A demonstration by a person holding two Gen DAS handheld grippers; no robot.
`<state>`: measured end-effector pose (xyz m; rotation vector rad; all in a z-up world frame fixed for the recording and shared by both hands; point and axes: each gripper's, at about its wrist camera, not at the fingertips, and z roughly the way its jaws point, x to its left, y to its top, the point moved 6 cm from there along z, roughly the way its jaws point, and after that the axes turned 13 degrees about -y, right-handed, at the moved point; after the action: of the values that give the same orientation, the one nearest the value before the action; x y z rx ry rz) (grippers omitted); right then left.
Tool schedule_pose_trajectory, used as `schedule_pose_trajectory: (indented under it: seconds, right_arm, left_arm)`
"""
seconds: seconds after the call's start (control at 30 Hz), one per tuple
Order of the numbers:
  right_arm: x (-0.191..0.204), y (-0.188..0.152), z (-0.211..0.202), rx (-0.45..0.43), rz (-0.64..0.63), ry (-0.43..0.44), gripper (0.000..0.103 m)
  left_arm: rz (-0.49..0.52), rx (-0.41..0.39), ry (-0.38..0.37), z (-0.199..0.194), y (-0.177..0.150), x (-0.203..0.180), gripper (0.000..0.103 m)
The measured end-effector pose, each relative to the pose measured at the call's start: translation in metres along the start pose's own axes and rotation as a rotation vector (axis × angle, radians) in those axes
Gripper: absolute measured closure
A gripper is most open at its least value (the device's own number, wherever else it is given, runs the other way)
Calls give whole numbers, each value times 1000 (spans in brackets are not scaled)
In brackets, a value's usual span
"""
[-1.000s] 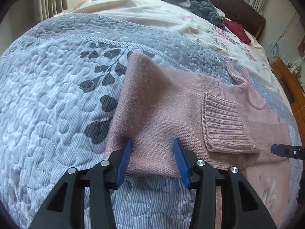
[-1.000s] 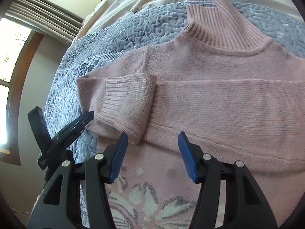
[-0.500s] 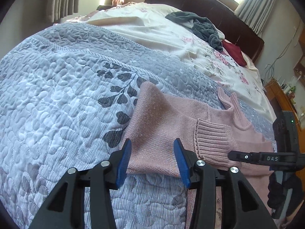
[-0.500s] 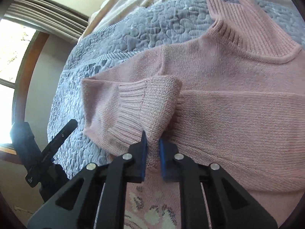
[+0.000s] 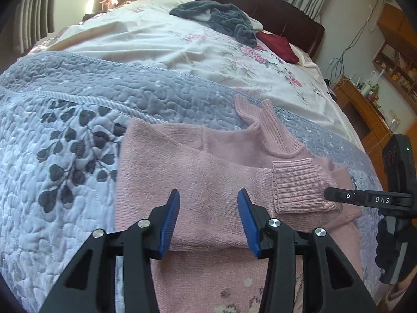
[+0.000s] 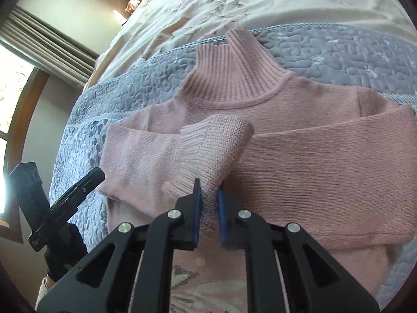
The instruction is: Fold small clothes
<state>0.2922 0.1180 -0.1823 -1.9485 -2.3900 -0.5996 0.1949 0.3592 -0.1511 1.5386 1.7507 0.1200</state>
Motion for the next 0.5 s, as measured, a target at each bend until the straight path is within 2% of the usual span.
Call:
schedule_pose_trajectory:
  seconds: [0.17,0.3,0.4,0.43,0.5]
  right_arm:
    - [-24,-12,30,51,26,-61,92]
    - [-30,-19,39,64,26,-75,87]
    - [-26,-17,19,10,-25,-174,71]
    - [-23,-15,9,-27,-50,-215,62]
    - [-7,-13,-5,-85,-130,-253,62]
  left_arm:
    - [-5,79,27,31,-15,5,57]
    - [-8,89,22,37,-20,11,57]
    - [-13,93,22,32,-19,8,57]
    - [-19,90,17,29,-17,7,57]
    - [-20,73,10,22,-13,3,56]
